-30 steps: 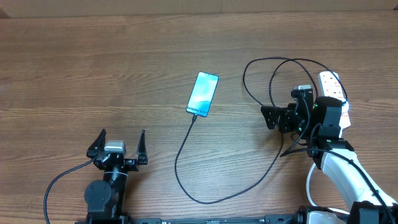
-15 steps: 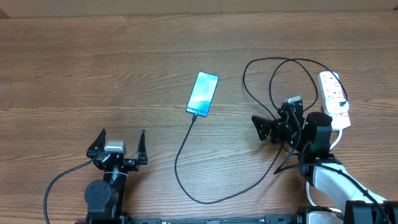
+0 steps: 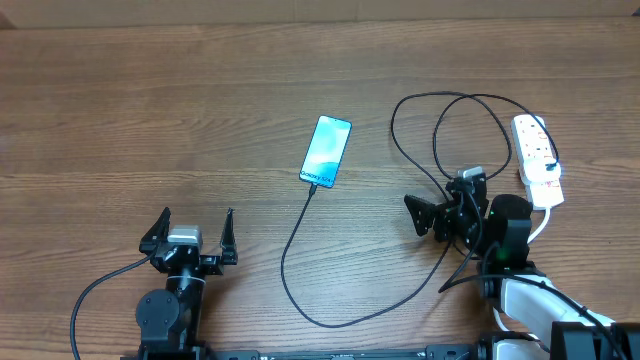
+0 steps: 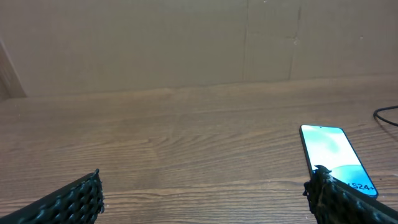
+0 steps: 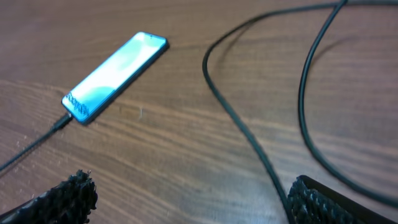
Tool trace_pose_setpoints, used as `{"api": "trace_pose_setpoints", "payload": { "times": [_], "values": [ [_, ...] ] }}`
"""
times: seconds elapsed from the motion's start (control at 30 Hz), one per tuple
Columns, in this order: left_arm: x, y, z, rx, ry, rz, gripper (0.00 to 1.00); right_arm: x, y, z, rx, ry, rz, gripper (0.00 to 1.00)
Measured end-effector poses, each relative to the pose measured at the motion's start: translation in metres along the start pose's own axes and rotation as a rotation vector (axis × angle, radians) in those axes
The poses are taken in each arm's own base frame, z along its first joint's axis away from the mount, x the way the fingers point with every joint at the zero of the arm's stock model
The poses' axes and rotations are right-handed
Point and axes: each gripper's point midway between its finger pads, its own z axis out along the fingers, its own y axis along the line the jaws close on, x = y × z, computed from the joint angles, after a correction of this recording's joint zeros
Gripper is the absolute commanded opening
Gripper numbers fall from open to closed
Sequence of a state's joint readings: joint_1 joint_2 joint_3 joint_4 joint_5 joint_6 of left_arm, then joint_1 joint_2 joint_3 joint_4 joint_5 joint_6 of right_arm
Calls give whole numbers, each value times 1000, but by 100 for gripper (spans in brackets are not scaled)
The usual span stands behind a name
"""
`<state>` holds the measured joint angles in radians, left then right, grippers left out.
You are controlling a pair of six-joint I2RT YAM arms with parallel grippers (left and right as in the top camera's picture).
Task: Plug charger to phone and switch on socket
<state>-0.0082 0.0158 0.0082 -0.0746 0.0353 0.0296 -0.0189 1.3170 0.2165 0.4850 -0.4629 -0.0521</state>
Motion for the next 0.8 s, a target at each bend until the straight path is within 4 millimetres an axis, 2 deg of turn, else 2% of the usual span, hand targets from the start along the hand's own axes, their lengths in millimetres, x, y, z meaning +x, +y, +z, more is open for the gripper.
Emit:
{"api": "trace_pose_setpoints", "payload": {
  "times": [0.1, 0.43, 0.63, 0.8],
  "values": [
    [0, 0, 0, 0, 0, 0, 100, 6, 0, -1, 1, 12, 6, 100],
    [0, 0, 0, -3, 0, 0, 100, 9, 1, -6, 10, 23, 12, 100],
    [0, 0, 0, -3, 0, 0, 100, 25, 2, -14, 28, 26, 13, 100],
    [0, 0, 0, -3, 0, 0, 100, 22, 4, -20, 34, -16, -8, 100]
  ]
}}
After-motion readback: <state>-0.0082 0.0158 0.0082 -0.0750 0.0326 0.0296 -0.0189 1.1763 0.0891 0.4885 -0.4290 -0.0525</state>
